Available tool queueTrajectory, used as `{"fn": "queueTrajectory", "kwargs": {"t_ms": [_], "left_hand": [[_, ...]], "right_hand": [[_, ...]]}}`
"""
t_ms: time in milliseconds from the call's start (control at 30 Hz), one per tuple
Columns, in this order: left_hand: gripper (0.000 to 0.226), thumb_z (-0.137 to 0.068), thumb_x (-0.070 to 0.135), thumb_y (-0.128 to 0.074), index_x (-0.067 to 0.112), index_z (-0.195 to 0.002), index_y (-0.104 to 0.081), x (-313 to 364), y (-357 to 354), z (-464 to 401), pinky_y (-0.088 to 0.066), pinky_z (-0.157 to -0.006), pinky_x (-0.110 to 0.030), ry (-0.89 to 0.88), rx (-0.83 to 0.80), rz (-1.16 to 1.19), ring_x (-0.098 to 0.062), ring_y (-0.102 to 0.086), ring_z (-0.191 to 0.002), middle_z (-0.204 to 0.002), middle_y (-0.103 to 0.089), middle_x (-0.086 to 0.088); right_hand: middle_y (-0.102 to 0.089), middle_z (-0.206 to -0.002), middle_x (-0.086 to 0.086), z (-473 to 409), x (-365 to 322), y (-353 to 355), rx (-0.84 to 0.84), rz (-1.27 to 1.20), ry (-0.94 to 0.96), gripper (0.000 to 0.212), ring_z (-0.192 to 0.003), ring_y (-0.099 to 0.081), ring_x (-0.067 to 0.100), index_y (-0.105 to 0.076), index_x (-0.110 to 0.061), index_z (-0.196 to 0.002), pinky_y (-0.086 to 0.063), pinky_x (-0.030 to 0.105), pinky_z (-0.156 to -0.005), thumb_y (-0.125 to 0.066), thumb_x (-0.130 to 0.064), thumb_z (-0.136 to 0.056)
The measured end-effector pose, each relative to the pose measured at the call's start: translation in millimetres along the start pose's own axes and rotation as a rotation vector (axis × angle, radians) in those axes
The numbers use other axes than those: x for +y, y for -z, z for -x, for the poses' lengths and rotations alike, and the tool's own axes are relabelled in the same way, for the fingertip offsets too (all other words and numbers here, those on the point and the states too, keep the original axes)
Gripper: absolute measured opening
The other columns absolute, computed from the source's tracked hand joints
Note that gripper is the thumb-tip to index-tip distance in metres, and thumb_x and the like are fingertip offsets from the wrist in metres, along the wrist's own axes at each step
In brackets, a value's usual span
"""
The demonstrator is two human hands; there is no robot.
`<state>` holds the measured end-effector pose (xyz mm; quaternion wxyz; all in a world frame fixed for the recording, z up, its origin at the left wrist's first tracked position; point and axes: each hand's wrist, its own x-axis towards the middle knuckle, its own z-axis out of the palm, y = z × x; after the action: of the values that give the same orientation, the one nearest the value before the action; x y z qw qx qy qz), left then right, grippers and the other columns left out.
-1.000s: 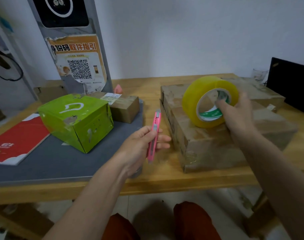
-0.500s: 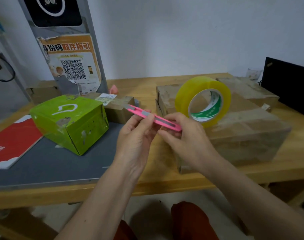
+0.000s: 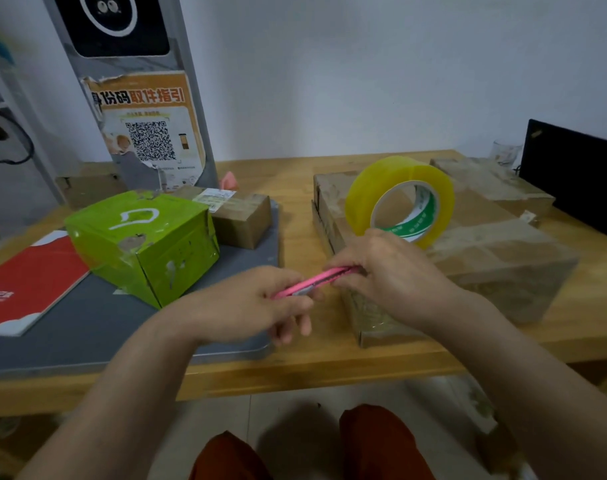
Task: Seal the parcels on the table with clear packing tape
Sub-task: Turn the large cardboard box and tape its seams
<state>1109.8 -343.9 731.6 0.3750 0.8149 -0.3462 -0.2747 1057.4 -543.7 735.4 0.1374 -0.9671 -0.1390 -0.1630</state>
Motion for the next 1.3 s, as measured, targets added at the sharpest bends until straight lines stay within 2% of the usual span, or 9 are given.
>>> {"fn": "queueTrajectory", "kwargs": {"t_ms": [233,400,500,600,733,833,1000,1100,1300], "left_hand": [[0.018,-0.104,0.021,-0.047,0.014,-0.108,-0.063,5,-6,-6,-0.054,-0.075,-0.039,-0.021,0.031,-0.239,-0.019,-0.062,-0.072,-0.087,-0.068,-0.004],[0.015,-0.105,0.018,-0.044,0.014,-0.104,-0.058,2,-10,-7,-0.045,-0.062,-0.023,-0.075,0.066,-0.174,-0.006,-0.055,-0.062,-0.074,-0.065,0.009],[0.021,-0.105,0.017,-0.043,0.013,-0.098,-0.062,-12,-6,-6,-0.045,-0.064,-0.024,-0.034,0.051,-0.028,-0.008,-0.055,-0.065,-0.074,-0.063,0.008],[0.020,-0.105,0.011,-0.042,0.006,-0.101,-0.061,-25,-3,-10,-0.039,-0.054,-0.021,0.052,0.044,0.256,-0.011,-0.047,-0.058,-0.073,-0.056,0.000],[0.019,-0.105,0.017,-0.042,0.008,-0.103,-0.059,-30,-5,-22,-0.022,-0.041,-0.015,0.134,0.041,0.483,-0.006,-0.026,-0.050,-0.062,-0.037,0.005],[0.019,-0.105,0.019,-0.043,0.009,-0.103,-0.059,-30,-7,-29,-0.021,-0.039,-0.014,0.117,0.047,0.518,-0.005,-0.025,-0.048,-0.060,-0.035,0.007],[0.021,-0.105,0.016,-0.040,0.007,-0.101,-0.058,-33,-7,-37,-0.020,-0.036,-0.013,0.123,0.028,0.581,-0.004,-0.023,-0.045,-0.061,-0.033,0.004],[0.022,-0.105,0.019,-0.039,0.008,-0.099,-0.057,-33,-5,-41,-0.019,-0.036,-0.013,0.125,0.017,0.572,-0.004,-0.022,-0.045,-0.060,-0.032,0.004],[0.025,-0.105,0.020,-0.038,0.009,-0.093,-0.057,-27,-2,-49,-0.017,-0.034,-0.013,0.164,-0.017,0.505,-0.003,-0.022,-0.043,-0.058,-0.031,0.005]], "right_hand": [[-0.065,-0.090,-0.002,6,8,0,-0.028,0.100,0.043,0.023,-0.085,-0.040,0.014,-0.073,-0.026,-0.109,-0.031,0.030,-0.072,-0.057,-0.034,-0.095],[-0.065,-0.086,-0.005,6,14,6,-0.050,0.083,0.100,0.026,-0.086,-0.046,0.012,-0.074,-0.027,-0.105,-0.042,0.033,-0.078,-0.062,-0.043,-0.089],[-0.069,-0.089,-0.001,10,24,12,0.409,-0.274,0.026,0.021,-0.085,-0.059,0.012,-0.074,-0.018,-0.100,-0.048,0.023,-0.079,-0.073,-0.031,-0.084],[-0.061,-0.104,0.005,6,46,16,0.935,-0.387,-0.353,0.033,-0.089,-0.056,0.010,-0.062,-0.015,-0.115,-0.045,0.018,-0.078,-0.073,-0.020,-0.084],[-0.054,-0.119,-0.001,-7,73,15,0.555,-0.594,-0.726,0.071,-0.108,-0.054,0.012,-0.045,-0.014,-0.135,-0.046,0.028,-0.091,-0.078,-0.042,-0.078],[-0.069,-0.105,0.004,-9,84,10,0.349,-0.605,-0.698,0.057,-0.097,-0.065,0.023,-0.063,-0.014,-0.113,-0.054,0.045,-0.089,-0.080,-0.047,-0.070],[-0.067,-0.086,0.008,-13,92,8,0.395,-0.555,-0.666,0.006,-0.085,-0.063,0.027,-0.066,-0.015,-0.086,-0.049,0.039,-0.077,-0.061,-0.016,-0.089],[-0.071,-0.101,0.010,-12,95,3,0.444,-0.682,-0.703,0.016,-0.095,-0.066,0.029,-0.069,-0.018,-0.100,-0.053,0.051,-0.090,-0.066,-0.013,-0.085],[-0.071,-0.095,0.023,-11,98,2,0.580,-0.823,-0.809,0.003,-0.092,-0.066,0.043,-0.073,-0.013,-0.084,-0.055,0.054,-0.074,-0.072,-0.015,-0.083]]}}
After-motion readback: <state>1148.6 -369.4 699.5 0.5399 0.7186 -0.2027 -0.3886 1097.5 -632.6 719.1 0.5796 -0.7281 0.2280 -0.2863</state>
